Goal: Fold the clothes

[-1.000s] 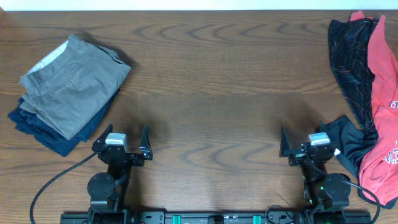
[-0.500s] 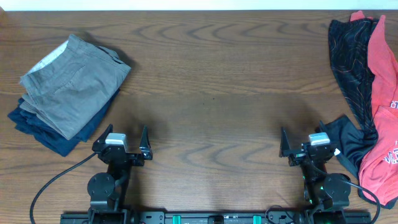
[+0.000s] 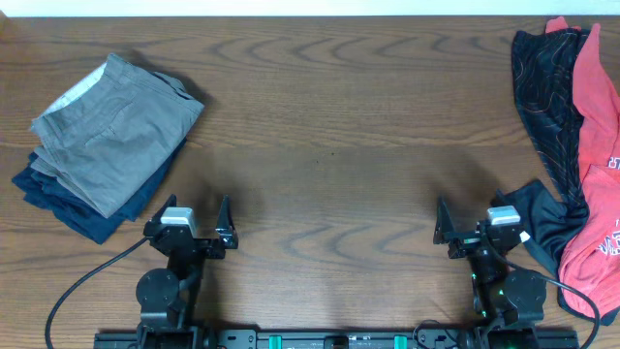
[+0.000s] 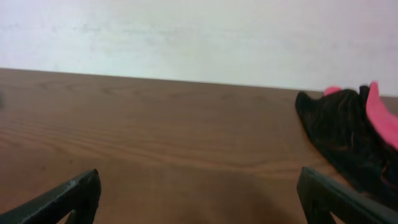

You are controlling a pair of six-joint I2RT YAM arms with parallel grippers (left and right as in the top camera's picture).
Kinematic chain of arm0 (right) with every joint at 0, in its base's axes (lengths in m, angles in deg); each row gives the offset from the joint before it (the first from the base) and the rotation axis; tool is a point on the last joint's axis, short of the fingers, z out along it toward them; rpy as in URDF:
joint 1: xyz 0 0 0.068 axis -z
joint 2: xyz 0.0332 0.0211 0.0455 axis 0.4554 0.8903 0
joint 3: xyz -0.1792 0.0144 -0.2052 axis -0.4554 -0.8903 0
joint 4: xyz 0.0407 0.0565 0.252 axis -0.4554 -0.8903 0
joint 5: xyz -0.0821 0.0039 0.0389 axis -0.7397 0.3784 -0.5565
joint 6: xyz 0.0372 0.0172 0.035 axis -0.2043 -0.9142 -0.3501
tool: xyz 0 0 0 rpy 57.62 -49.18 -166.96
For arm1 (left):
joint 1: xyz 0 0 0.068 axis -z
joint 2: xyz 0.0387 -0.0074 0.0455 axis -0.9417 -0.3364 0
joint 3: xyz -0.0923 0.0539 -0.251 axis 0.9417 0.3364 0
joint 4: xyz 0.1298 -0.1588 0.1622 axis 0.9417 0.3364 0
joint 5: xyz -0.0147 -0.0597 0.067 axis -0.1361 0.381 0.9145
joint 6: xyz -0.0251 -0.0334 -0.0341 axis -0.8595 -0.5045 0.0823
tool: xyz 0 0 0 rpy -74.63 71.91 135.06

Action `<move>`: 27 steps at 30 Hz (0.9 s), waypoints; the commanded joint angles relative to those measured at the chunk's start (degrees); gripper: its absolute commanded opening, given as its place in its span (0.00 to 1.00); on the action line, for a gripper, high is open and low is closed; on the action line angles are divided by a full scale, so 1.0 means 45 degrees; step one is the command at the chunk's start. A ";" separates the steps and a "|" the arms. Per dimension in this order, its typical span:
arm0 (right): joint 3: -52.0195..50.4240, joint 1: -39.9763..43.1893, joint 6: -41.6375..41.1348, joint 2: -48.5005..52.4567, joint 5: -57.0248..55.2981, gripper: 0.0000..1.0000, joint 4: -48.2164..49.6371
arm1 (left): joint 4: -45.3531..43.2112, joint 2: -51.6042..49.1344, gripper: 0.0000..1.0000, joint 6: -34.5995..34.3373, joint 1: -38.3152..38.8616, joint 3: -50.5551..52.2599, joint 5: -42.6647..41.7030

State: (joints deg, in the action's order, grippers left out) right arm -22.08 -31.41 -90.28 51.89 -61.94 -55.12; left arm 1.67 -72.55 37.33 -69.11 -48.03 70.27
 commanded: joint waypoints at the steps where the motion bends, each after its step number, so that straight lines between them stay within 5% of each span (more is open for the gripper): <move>1: 0.0491 -0.0209 -0.0563 0.0248 -0.0005 0.99 -0.0879 | 0.0933 -0.0170 0.98 -0.0661 -0.0053 -0.0321 -0.0165; 11: 0.3706 -0.0199 -0.0957 0.3313 -0.0704 0.99 -0.4527 | 0.4381 -0.2875 0.98 -0.1005 -0.0049 -0.4211 -0.0811; 21: 0.7363 -0.0015 -0.1214 0.9933 -0.1185 0.99 -0.7718 | 0.8816 -0.6596 0.98 -0.0991 -0.0044 -0.8514 -0.1574; 27: 0.8529 0.0170 -0.1185 1.3386 -0.0612 0.99 -0.7504 | 0.9787 -0.7893 0.98 -0.1001 -0.0044 -0.9107 -0.2137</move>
State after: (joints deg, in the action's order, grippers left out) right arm 13.98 -31.32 -94.94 107.91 -65.99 -89.61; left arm 44.99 -106.25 33.31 -69.11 -87.72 62.82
